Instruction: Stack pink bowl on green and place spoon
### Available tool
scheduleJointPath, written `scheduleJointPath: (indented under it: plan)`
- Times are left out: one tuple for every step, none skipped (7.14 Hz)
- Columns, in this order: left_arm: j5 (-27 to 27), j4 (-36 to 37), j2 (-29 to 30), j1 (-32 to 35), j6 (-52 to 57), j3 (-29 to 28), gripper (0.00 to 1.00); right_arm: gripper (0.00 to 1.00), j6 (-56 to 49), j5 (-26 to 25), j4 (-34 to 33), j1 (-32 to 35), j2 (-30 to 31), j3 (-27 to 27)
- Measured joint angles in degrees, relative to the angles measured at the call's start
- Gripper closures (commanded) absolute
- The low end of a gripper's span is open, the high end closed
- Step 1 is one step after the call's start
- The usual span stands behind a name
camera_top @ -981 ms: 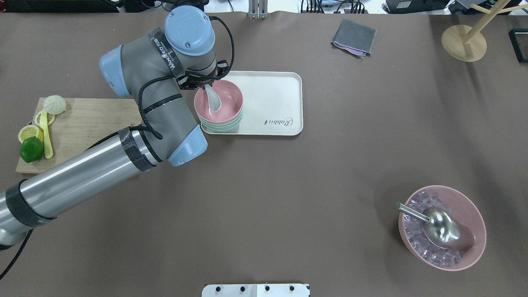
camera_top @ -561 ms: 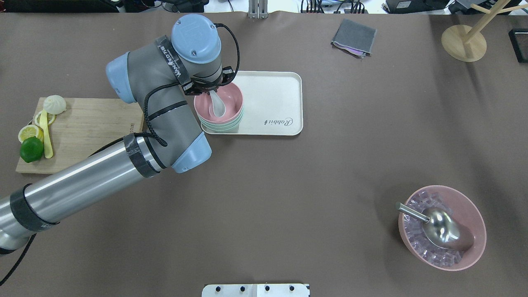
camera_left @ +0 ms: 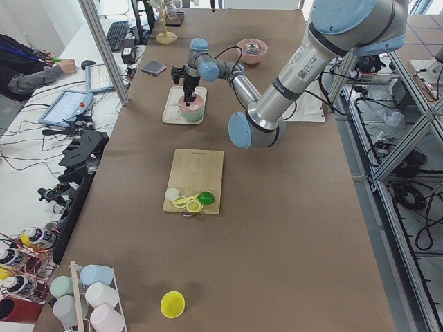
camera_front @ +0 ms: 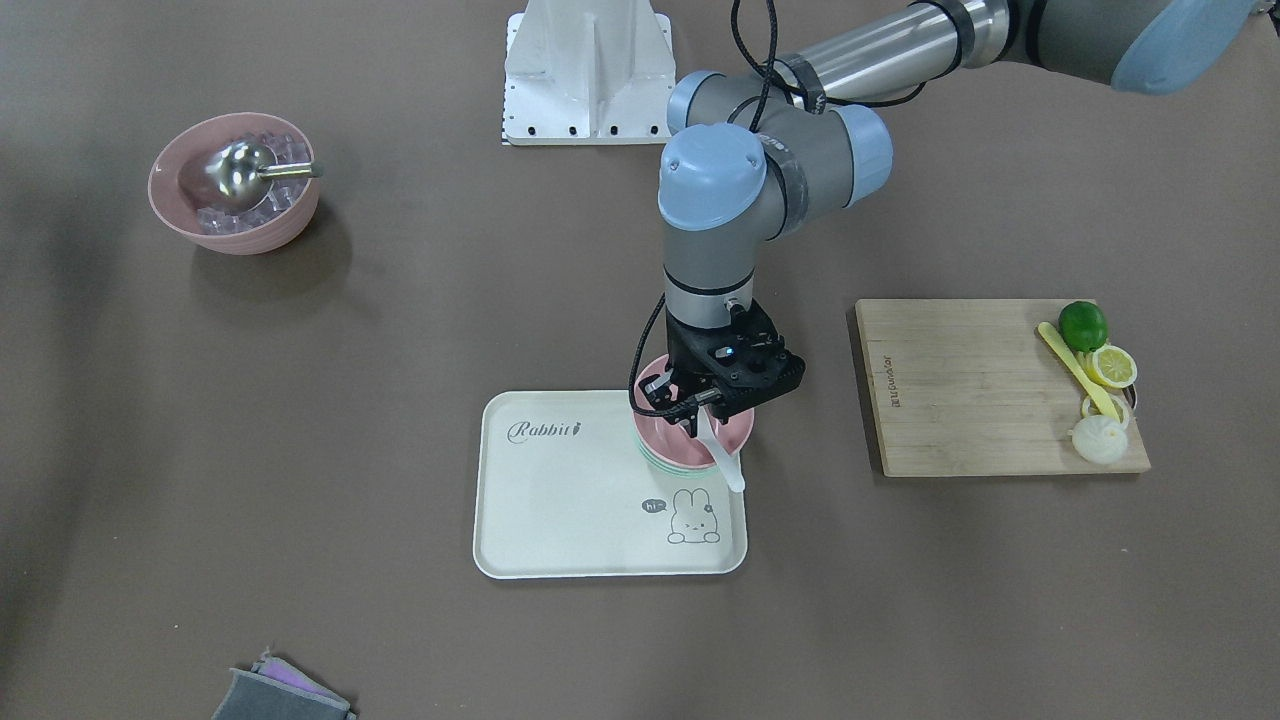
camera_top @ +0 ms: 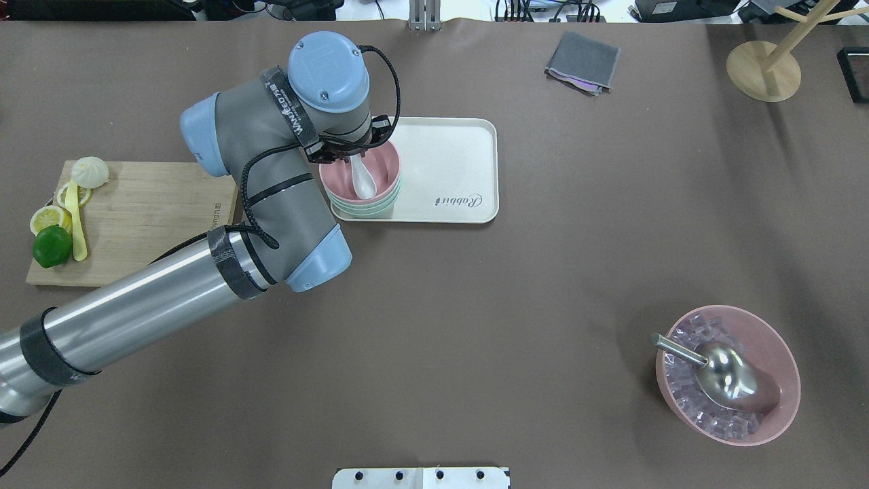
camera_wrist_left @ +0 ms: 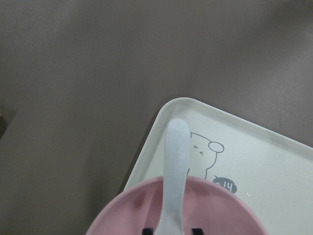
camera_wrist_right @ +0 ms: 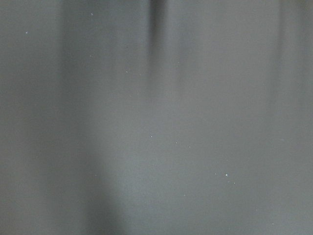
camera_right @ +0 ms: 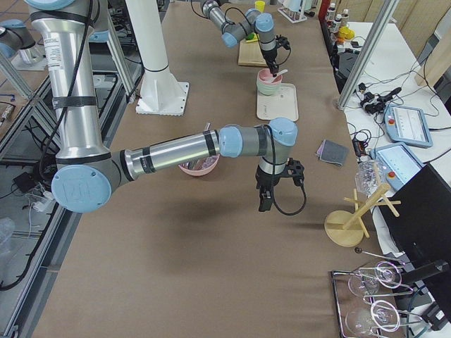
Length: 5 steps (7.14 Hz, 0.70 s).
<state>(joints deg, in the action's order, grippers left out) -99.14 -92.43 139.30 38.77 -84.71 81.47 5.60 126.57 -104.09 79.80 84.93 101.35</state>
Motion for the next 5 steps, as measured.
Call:
scheduleJointPath:
  plan:
    - [0.0,0.0,0.0,0.0,0.1,0.0,0.02,0.0,0.0,0.0,0.0,0.0,0.1,0.0]
    - [-0.1,0.0,-0.1,0.0,0.4,0.5,0.02,0.0,0.0,-0.1,0.0,0.0,0.1,0.1]
    - [-0.3,0.2,-0.5,0.2,1.8,1.7,0.02,0.0,-0.1,-0.2,0.0,0.0,0.3,0.1]
    - [-1.1,0.8,-1.8,0.6,5.2,4.0,0.02,0.0,-0.1,-0.6,0.0,0.0,0.6,0.1]
    - [-3.5,1.5,-4.8,2.0,10.3,7.3,0.02,0.0,-0.1,-0.8,-0.1,0.1,0.9,0.1]
